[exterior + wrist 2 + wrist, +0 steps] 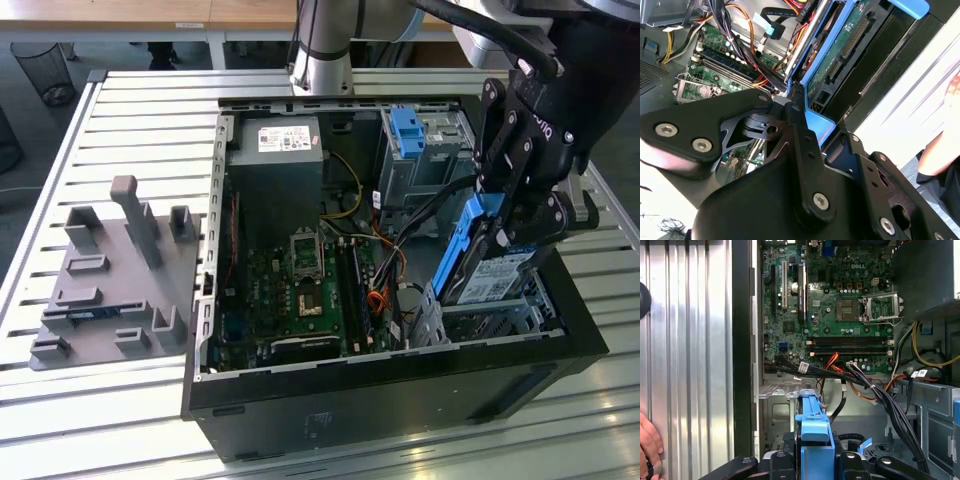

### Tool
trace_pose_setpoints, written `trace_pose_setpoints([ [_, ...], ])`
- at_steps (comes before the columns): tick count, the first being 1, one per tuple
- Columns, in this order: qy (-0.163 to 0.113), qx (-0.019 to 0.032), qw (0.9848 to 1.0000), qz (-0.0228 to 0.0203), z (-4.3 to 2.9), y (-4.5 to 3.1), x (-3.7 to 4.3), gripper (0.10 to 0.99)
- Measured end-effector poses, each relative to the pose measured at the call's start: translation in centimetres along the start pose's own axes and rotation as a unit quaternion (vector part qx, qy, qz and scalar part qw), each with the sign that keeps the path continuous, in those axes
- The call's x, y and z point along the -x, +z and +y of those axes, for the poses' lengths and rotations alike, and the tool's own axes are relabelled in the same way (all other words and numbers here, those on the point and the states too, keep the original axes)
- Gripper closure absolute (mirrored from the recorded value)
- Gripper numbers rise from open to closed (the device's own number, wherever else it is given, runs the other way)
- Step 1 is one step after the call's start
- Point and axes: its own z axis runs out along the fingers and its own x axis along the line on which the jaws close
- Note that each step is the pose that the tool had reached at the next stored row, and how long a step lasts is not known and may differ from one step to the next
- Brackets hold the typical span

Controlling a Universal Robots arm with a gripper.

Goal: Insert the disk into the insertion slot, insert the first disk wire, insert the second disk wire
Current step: 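Insert the disk into the insertion slot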

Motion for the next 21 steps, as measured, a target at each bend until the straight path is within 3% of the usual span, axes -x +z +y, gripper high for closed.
trace_pose_setpoints([
  [21, 0.0, 0.0, 1.0, 0.0001, -0.01, 1.18, 0.0, 0.722],
])
